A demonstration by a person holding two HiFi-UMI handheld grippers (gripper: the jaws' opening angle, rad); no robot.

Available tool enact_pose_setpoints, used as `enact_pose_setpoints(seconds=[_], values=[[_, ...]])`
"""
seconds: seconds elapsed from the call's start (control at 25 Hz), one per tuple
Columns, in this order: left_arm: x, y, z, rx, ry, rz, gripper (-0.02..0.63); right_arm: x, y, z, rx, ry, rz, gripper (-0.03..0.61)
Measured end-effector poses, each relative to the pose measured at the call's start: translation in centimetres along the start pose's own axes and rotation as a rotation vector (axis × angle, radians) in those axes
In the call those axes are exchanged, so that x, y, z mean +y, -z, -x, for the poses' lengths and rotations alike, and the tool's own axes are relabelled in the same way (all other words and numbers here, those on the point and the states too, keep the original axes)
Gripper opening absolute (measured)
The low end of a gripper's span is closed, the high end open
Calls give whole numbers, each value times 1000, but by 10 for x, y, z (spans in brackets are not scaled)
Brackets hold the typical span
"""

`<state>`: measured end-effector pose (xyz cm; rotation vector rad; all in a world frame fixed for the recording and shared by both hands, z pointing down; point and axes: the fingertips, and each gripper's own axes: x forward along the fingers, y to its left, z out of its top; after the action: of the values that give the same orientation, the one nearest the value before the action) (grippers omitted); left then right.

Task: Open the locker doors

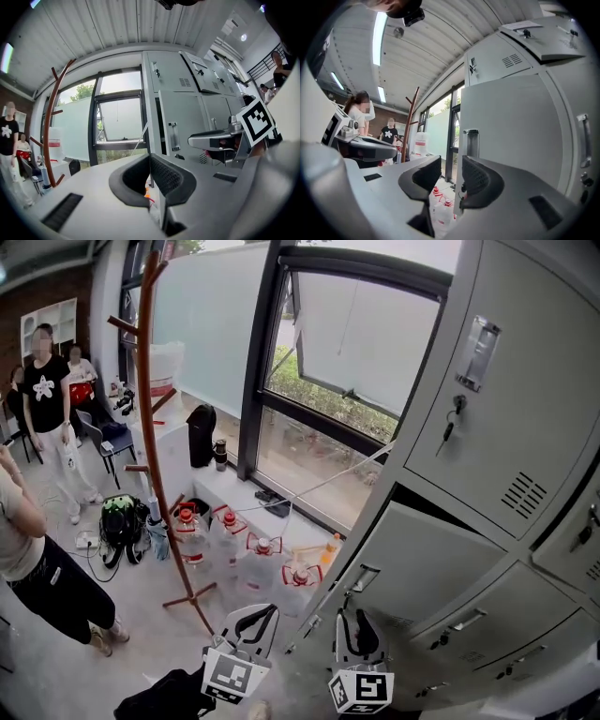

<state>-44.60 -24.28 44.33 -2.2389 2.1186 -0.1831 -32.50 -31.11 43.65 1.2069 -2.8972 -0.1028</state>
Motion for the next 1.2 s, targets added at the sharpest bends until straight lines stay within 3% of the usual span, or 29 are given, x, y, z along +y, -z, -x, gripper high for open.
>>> enact_pose_setpoints(seconds=[0.4,1.2], values=[[23,14,-22,37,-53,22,23,-12,9,-63,54,-14,56,234],[31,23,-10,49,-75,42,23,-2,15,-65,72,-14,78,216]])
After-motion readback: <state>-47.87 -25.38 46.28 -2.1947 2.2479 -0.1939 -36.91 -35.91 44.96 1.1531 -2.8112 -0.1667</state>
